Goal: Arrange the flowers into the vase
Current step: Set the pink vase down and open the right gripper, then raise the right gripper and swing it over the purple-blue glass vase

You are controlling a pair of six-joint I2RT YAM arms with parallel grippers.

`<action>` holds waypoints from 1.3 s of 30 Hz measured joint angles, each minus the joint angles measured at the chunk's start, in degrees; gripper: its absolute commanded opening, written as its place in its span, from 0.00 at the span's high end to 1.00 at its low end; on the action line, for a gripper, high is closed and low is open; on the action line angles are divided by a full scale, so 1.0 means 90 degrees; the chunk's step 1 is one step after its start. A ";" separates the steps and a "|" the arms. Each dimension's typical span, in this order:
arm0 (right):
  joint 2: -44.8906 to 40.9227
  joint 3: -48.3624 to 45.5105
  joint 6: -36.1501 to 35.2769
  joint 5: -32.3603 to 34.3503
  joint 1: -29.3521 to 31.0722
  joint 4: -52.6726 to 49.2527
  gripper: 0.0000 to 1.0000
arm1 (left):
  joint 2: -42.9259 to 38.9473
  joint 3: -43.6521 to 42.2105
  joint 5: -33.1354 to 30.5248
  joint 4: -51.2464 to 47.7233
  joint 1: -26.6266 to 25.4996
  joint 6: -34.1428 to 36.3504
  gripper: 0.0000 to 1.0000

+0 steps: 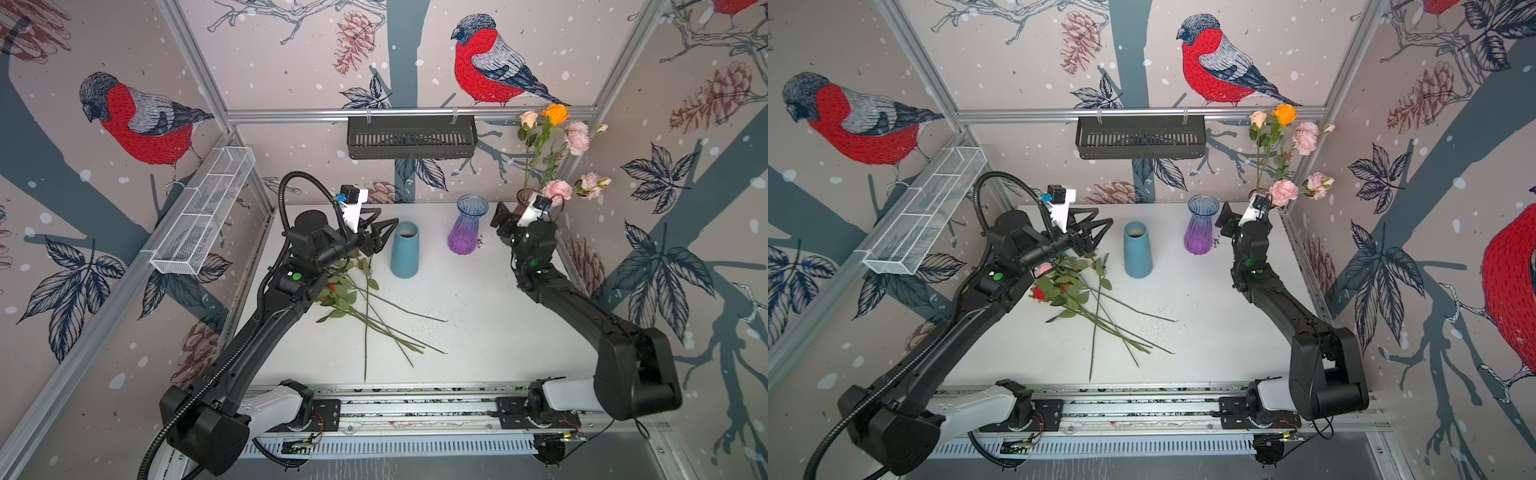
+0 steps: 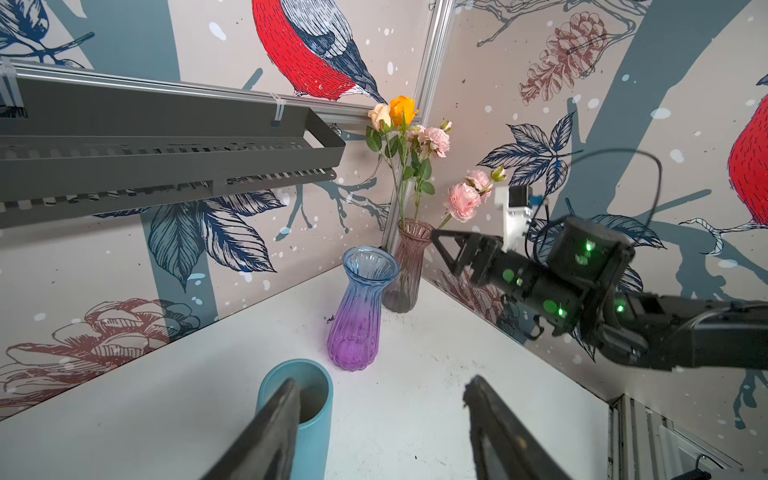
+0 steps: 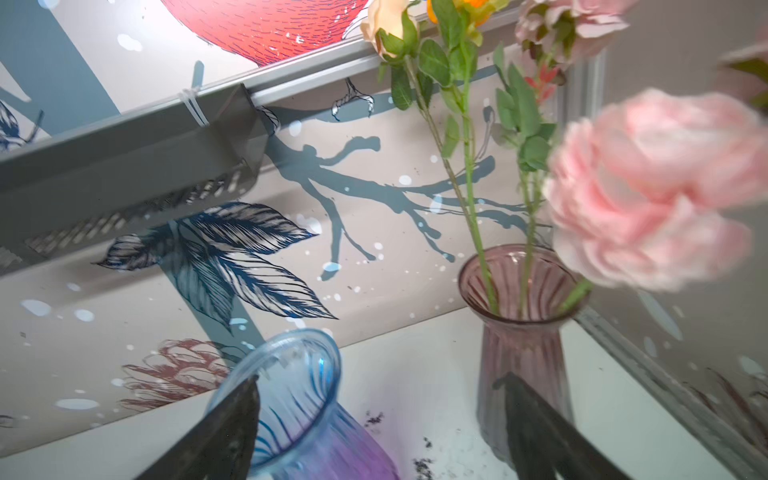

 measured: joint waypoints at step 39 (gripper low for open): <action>0.2208 0.3555 0.1428 -0.3504 -0.0583 -0.5921 0.98 | 0.0070 -0.0058 0.0002 0.0172 0.0257 -0.0070 0.36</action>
